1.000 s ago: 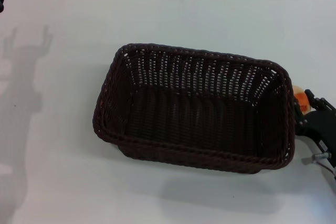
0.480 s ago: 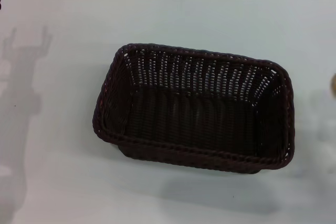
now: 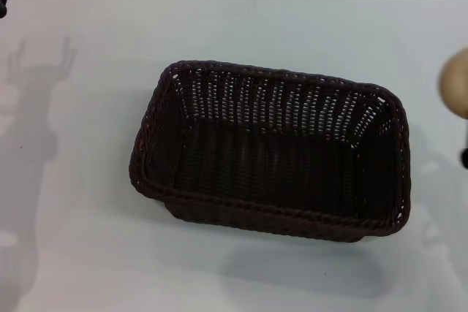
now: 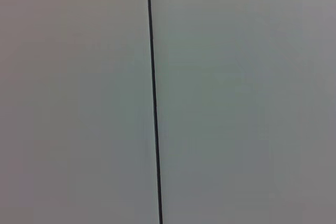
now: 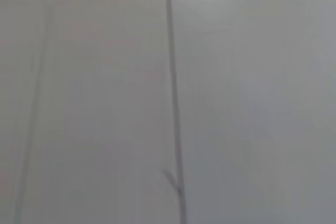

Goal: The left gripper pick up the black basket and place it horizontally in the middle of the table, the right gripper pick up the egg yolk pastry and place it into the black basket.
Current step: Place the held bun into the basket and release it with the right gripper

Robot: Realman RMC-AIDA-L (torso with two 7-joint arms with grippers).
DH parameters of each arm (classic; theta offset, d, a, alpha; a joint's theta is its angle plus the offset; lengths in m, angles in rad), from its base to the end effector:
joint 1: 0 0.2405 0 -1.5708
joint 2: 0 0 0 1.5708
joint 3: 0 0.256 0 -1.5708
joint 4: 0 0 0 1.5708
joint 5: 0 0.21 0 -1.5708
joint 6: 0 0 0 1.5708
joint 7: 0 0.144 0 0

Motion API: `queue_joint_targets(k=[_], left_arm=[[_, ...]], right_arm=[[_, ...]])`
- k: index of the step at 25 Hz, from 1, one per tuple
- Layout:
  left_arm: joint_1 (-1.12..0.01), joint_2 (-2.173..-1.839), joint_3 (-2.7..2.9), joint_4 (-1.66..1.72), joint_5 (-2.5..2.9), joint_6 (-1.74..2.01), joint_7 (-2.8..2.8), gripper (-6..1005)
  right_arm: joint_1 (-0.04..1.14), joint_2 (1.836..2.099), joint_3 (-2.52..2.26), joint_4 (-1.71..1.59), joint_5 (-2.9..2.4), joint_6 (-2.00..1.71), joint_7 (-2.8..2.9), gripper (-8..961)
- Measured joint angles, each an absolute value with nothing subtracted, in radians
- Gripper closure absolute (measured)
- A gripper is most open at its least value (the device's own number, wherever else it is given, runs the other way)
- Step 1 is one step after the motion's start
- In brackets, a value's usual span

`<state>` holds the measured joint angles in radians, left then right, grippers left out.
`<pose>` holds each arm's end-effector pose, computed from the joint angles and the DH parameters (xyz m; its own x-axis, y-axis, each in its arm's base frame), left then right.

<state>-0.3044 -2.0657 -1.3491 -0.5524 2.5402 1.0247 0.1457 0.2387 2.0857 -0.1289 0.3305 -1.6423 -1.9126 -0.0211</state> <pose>-0.3075 0.3538 0.0432 0.7577 -0.2120 0.6173 0.6450 0.0992 -0.7577 0.2758 0.1971 -0.0277 0.5163 0.4275 -0.7421 -0.6609 -0.3522 -0.6627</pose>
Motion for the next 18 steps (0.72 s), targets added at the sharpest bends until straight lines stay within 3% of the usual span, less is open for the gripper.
queue_joint_targets(k=[11,18], left_arm=[[-0.285,-2.066,-1.345,-0.556,2.540,1.029,0.141,194],[-0.275,-2.065,-1.345,-0.557,2.540,1.041,0.137,194]], right_arm=[[0.344,2.084,-0.132,0.377,-1.723,-1.746,0.019,873],[0.330,2.081,-0.117,0.379,-1.719,-1.754,0.020,639]])
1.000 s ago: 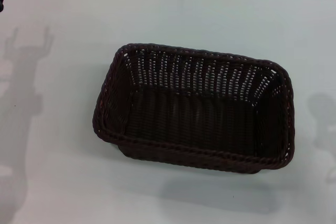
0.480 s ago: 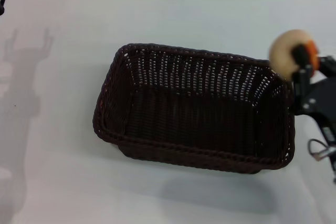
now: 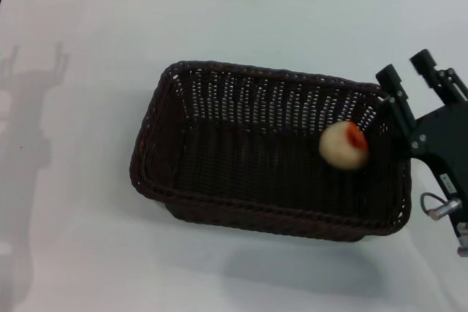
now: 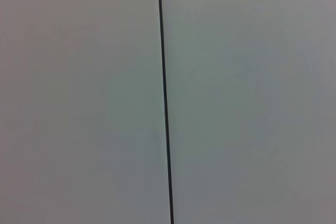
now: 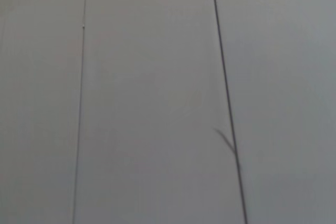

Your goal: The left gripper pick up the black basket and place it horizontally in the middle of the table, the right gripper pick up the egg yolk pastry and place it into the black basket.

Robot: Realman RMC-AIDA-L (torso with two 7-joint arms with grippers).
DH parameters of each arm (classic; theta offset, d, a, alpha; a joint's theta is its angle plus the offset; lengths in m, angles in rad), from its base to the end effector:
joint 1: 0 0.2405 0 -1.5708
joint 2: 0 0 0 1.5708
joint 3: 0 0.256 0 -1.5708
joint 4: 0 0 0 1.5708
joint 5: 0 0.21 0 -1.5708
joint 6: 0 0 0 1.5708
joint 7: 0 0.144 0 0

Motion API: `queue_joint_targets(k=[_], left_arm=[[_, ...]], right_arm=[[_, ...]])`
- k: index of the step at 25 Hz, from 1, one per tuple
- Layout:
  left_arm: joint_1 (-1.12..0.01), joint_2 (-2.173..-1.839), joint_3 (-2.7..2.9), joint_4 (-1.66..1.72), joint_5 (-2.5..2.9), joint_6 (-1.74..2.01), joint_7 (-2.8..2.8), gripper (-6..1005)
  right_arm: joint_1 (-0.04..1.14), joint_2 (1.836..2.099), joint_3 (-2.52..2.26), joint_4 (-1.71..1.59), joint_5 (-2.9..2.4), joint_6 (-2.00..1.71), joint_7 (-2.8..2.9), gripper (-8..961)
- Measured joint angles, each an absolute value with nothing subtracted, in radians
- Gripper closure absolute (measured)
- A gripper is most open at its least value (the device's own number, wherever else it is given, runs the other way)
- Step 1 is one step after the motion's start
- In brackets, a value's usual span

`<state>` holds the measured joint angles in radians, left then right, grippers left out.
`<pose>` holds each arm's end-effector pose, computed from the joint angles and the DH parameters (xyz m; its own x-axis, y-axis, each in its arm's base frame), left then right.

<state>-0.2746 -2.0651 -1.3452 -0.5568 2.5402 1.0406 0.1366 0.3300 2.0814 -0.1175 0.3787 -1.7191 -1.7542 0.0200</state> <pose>-0.3149 0.3444 0.0446 0.7554 -0.2090 0.6210 0.6495 0.1140 -0.7518 0.2564 0.2240 -0.0543 0.5016 0.3076 -0.8086 -0.6434 -0.4921 -0.5863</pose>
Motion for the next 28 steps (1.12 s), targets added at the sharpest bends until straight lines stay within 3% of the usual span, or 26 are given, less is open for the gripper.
queue_joint_targets(k=[9,17,28], left_arm=[[-0.259,-2.065,-1.345,-0.552,2.541,1.042,0.136,194],[-0.244,-2.065,-1.342,-0.529,2.542,1.042,0.136,194],[-0.204,-2.071,-1.333,-0.515,2.535,1.050,0.134,194]], right_arm=[[0.152,2.079,0.130,0.380,-1.712,-1.829,0.033,268],[0.008,2.079,0.376,0.338,-1.623,-1.803,0.035,142],[-0.012,2.081,0.384,0.287,-1.502,-1.717,0.109,145]])
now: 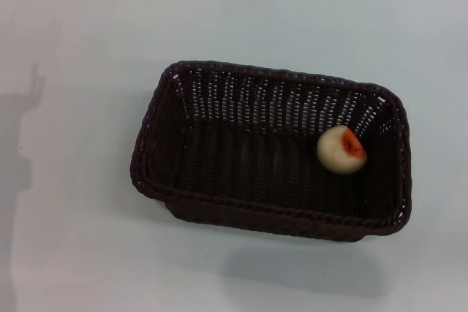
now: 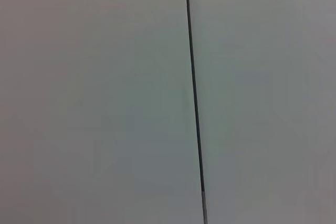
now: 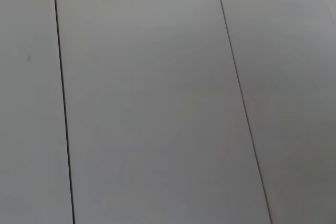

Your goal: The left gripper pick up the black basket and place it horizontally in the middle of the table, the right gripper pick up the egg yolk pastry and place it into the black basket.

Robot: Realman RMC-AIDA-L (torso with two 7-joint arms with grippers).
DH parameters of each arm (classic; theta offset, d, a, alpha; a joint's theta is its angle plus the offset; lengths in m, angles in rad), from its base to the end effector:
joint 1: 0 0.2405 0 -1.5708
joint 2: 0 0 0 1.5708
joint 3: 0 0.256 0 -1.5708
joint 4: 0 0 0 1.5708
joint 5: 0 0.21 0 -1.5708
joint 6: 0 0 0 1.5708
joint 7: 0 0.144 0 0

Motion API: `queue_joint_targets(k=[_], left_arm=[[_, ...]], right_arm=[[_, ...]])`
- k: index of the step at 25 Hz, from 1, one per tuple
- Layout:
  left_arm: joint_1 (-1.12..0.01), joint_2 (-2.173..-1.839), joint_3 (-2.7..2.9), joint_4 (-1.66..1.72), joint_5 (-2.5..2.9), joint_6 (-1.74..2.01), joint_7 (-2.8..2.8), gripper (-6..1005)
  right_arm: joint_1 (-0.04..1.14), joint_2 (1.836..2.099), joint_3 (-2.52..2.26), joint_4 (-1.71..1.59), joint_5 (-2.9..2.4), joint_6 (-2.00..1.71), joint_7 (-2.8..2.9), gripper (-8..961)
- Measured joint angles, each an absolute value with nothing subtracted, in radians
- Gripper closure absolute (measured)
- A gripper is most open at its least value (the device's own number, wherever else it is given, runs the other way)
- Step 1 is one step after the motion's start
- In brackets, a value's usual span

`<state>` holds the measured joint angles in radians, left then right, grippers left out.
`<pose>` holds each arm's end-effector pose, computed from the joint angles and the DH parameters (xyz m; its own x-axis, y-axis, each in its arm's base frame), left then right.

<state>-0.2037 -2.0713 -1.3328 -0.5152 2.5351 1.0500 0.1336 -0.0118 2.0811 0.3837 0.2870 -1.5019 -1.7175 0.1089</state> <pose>-0.3461 0.3150 0.0378 0.7747 -0.1236 0.6201 0.6323 0.1615 -0.7577 0.3917 0.1437 0.0363 0.6610 0.2731 -0.6989 -0.7384 0.4026 -0.5410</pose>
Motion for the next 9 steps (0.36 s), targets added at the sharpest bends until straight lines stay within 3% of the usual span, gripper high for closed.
queue_joint_targets(k=[9], left_arm=[[-0.201,-2.070,-1.330,-0.481,2.535,1.065,0.073,194]], right_arm=[[-0.008,2.083,0.385,0.285,-1.502,-1.725,0.109,145]])
